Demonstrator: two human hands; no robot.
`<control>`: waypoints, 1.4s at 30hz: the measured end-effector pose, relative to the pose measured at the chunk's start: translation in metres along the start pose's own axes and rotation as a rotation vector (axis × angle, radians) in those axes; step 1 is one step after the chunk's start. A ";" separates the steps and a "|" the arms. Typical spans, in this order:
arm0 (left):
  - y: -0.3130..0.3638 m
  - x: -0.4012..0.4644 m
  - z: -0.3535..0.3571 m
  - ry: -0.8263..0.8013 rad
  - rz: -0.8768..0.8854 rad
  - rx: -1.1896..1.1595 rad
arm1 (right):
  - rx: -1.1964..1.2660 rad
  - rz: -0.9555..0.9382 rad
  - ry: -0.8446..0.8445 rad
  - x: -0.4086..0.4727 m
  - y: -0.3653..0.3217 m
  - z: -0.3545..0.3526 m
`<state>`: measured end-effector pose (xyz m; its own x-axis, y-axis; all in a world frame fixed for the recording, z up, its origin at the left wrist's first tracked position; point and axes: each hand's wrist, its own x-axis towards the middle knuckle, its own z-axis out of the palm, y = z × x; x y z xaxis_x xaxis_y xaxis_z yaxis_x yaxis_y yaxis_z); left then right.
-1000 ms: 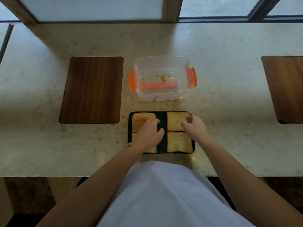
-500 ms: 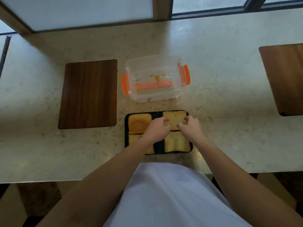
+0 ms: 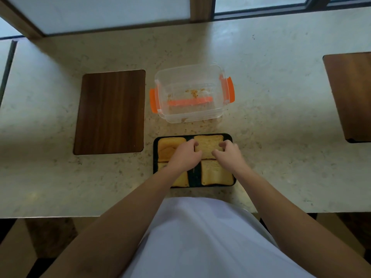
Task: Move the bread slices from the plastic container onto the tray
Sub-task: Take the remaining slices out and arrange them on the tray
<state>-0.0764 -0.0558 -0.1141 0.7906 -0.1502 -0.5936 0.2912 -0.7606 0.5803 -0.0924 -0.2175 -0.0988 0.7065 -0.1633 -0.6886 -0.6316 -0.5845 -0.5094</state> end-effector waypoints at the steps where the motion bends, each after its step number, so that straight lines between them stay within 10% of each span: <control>1: -0.001 -0.001 0.000 0.017 0.002 -0.007 | 0.013 -0.004 0.006 -0.001 0.002 -0.002; 15: -0.020 -0.031 0.023 -0.213 -0.342 -0.534 | 0.251 0.096 -0.051 -0.039 0.049 -0.001; 42: -0.005 -0.014 0.000 -0.148 -0.291 -0.462 | 0.271 0.064 -0.080 -0.022 0.012 -0.005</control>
<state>-0.0887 -0.0495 -0.1091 0.5686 -0.0877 -0.8179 0.7176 -0.4333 0.5453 -0.1137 -0.2246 -0.0873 0.6417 -0.1238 -0.7569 -0.7442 -0.3392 -0.5754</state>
